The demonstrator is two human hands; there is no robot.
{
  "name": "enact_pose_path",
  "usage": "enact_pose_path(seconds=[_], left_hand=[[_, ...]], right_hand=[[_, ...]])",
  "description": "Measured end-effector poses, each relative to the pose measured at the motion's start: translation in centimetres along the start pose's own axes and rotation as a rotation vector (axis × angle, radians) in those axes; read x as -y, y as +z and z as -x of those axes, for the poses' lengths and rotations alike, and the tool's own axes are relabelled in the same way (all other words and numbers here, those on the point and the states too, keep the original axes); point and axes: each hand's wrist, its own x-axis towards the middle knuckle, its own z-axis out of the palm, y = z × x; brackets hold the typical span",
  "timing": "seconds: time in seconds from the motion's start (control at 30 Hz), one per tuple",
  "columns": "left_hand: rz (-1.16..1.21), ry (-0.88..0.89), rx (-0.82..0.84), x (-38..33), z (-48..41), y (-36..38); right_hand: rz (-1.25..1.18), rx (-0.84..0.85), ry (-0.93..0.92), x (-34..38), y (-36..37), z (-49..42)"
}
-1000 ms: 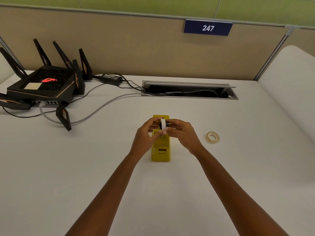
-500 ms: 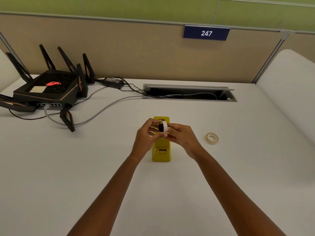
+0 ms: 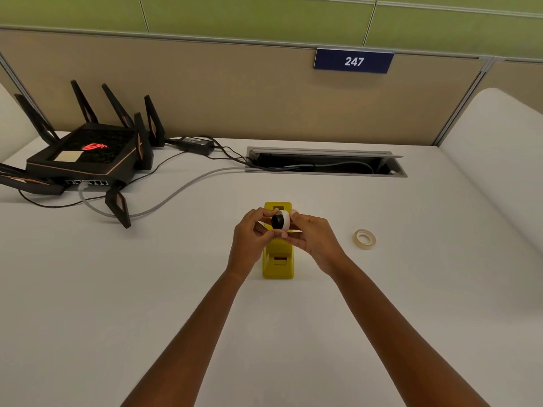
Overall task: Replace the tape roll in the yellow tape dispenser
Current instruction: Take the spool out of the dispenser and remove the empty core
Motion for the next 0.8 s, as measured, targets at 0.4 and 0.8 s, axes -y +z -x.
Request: enact_pose_path(seconds=[0.4,0.8], left_hand=[[0.010,0.027,-0.021,1.2,0.1,-0.5],[0.042,0.010,-0.010,1.0,-0.1,-2.6]], right_hand=[[-0.144,0.011,0.026,-0.1,0.4,0.0],[-0.160,-0.034,0.038,0.0,2.2,-1.0]])
